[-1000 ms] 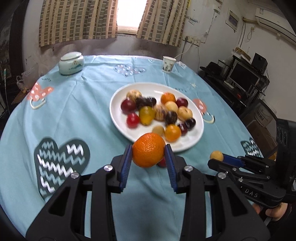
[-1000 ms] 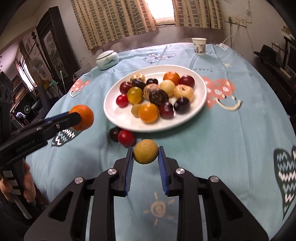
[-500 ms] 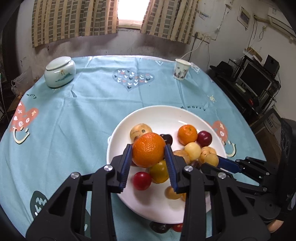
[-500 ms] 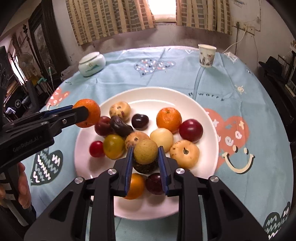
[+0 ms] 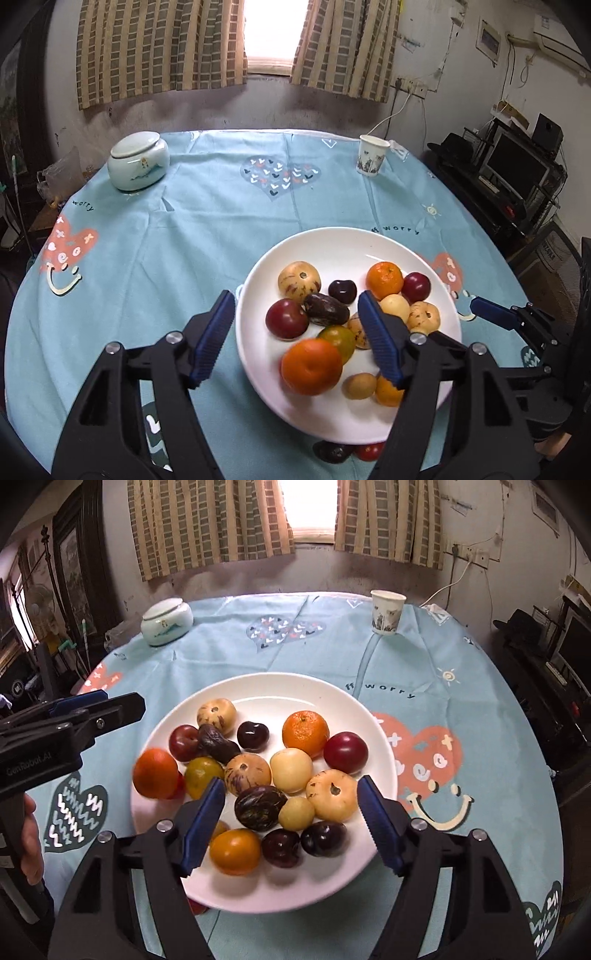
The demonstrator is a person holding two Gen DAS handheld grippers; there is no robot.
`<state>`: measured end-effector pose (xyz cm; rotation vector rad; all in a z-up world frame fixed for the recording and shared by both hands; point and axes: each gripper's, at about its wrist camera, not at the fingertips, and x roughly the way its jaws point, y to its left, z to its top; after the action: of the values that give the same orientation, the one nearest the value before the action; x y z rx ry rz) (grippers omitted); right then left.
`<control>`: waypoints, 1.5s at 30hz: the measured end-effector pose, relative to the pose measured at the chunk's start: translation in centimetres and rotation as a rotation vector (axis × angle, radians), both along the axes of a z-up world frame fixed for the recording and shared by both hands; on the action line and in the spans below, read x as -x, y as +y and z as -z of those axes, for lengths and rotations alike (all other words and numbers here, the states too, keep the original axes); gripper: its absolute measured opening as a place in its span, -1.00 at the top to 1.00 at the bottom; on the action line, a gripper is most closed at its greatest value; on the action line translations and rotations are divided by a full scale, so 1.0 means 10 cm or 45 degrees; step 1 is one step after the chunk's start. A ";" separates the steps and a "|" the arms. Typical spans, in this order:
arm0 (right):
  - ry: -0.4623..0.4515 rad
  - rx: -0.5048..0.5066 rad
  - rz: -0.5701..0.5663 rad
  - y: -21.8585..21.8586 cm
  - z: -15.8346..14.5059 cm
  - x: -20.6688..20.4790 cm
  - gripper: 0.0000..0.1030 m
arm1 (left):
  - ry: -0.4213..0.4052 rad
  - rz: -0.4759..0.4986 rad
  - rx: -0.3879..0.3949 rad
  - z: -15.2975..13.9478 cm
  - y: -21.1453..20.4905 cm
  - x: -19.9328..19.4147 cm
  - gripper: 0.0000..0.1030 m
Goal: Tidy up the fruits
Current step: 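Move both open tools back toward the last two fruits, then grasp a red tomato with the right tool while the left tool grasps a dark plum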
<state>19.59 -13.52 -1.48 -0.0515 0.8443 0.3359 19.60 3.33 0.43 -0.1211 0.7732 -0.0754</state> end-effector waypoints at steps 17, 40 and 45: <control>0.091 -0.120 -0.066 -0.12 0.17 1.12 -0.84 | 0.038 -0.109 0.000 0.31 0.39 1.30 -0.71; 0.194 0.021 -0.163 0.68 0.72 0.77 0.34 | 0.071 -0.086 0.117 0.48 0.70 1.51 -0.72; 0.191 -0.030 -0.174 0.53 0.58 0.94 0.40 | 0.111 0.030 0.097 0.52 0.47 1.39 -0.72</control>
<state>10.22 -8.18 -7.24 -0.0631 0.9881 0.4828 5.74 8.04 -4.82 -0.1883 0.8588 -0.1222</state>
